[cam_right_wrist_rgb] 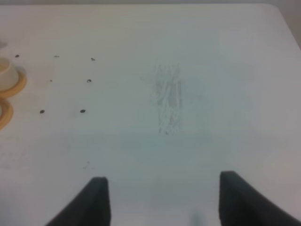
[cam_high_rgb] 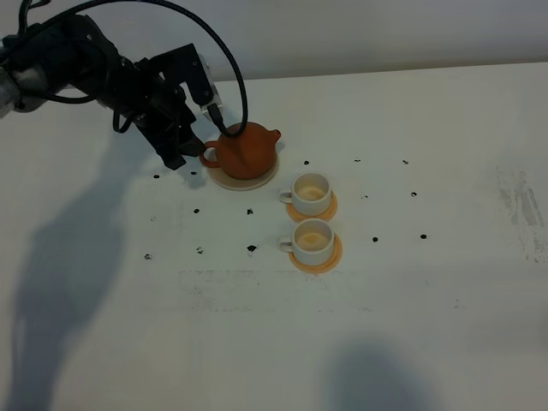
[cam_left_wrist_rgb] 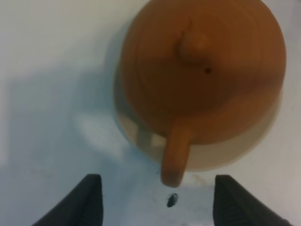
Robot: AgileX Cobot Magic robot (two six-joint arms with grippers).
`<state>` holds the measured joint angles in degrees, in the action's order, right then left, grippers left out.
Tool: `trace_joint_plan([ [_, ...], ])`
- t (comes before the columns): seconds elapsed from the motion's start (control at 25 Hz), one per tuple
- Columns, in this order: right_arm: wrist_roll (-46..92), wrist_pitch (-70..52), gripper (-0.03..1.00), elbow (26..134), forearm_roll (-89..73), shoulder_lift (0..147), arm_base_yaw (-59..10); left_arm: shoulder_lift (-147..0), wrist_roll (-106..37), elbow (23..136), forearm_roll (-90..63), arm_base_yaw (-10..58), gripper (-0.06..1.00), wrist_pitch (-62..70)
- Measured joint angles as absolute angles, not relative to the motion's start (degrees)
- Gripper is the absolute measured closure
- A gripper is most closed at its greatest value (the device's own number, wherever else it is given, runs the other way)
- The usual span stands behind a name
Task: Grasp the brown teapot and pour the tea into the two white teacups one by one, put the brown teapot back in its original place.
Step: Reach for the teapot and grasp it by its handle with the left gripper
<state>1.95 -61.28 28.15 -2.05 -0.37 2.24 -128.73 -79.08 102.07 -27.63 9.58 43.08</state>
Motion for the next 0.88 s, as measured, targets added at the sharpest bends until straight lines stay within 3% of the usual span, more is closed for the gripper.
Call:
trace_joint_plan([
  [0.88, 1.95, -61.28, 0.45, 28.15, -2.05, -0.37, 2.24, -130.68, -97.67, 102.11, -32.63, 9.58, 0.43, 41.24],
])
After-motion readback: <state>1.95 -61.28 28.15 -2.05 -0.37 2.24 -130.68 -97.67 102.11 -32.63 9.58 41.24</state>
